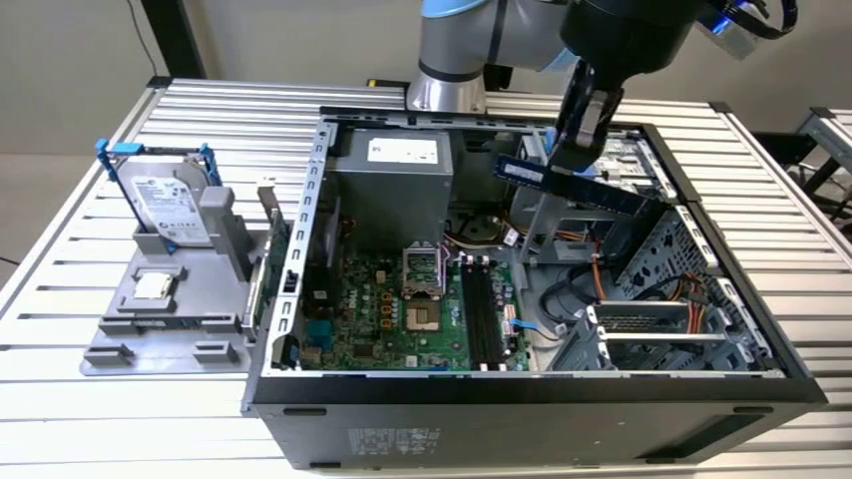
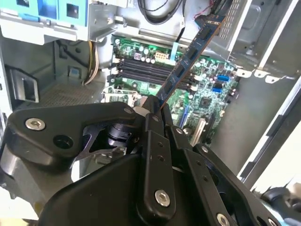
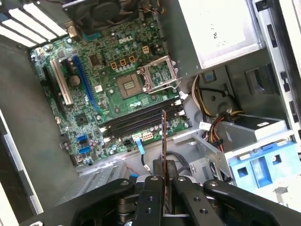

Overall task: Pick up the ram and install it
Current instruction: 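Insert the ram into the slot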

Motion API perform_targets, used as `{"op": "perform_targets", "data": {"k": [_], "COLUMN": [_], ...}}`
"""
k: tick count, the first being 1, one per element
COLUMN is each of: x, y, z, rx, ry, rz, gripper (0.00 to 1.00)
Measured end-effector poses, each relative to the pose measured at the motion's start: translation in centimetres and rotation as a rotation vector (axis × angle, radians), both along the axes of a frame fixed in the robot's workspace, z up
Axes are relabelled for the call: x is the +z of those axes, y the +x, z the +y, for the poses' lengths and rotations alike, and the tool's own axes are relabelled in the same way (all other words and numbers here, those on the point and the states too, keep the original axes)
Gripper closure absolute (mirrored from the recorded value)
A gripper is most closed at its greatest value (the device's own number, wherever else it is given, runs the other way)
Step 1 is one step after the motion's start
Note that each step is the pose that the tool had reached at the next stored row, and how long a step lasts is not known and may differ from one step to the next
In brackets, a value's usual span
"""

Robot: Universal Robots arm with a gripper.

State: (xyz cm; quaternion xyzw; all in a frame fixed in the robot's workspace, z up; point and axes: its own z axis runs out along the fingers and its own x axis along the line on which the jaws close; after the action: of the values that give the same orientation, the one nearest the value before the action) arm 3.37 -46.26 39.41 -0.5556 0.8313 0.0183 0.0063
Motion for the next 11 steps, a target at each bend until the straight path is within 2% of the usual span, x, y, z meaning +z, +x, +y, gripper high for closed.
{"op": "perform_targets", "data": {"k": [11], "x": [0.0], "y": [0.0], "z": [0.0], "rx": [-0.18], "ry": [-0.0001], "rz": [0.0], "gripper": [1.0]}}
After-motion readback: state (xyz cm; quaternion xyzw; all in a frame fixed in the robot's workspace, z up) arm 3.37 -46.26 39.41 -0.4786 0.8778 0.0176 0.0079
